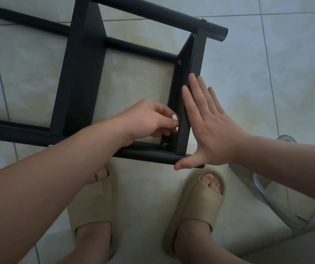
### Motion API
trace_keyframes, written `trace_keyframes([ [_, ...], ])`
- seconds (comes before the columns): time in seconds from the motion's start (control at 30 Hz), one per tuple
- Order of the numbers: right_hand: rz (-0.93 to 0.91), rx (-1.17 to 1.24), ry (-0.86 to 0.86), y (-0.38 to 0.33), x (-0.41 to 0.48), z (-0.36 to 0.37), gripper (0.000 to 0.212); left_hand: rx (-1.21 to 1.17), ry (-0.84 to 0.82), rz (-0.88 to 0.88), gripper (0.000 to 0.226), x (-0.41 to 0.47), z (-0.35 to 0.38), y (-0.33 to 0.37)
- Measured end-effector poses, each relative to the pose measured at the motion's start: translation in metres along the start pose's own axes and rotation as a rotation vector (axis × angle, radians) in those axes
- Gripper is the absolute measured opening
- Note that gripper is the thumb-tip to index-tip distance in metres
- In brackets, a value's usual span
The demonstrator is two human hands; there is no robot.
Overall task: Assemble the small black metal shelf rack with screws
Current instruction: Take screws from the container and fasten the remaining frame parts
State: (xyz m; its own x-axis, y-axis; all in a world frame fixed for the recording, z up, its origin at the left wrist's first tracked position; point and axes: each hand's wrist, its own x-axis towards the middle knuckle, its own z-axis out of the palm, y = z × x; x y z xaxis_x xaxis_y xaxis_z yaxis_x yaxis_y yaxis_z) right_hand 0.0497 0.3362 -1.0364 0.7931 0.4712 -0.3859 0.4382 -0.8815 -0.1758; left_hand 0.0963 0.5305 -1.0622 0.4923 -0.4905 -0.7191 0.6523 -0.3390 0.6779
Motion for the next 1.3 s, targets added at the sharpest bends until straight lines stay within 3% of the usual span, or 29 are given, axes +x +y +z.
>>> trace_keyframes([
  [0.37,0.003,0.005,0.002,0.0001,0.0009,0.0007,0.150,0.172,-0.008,0.034,0.010,-0.0025,0.0017,0.0018],
  [0.9,0.000,0.024,0.002,-0.0006,0.0019,0.0011,0.150,0.020,-0.074,-0.084,0.013,-0.0046,-0.0033,0.0018],
  [1.3,-0.002,0.031,0.002,-0.0006,0.0026,0.0018,0.150,0.274,-0.073,0.029,0.019,-0.0079,-0.0068,0.0007],
])
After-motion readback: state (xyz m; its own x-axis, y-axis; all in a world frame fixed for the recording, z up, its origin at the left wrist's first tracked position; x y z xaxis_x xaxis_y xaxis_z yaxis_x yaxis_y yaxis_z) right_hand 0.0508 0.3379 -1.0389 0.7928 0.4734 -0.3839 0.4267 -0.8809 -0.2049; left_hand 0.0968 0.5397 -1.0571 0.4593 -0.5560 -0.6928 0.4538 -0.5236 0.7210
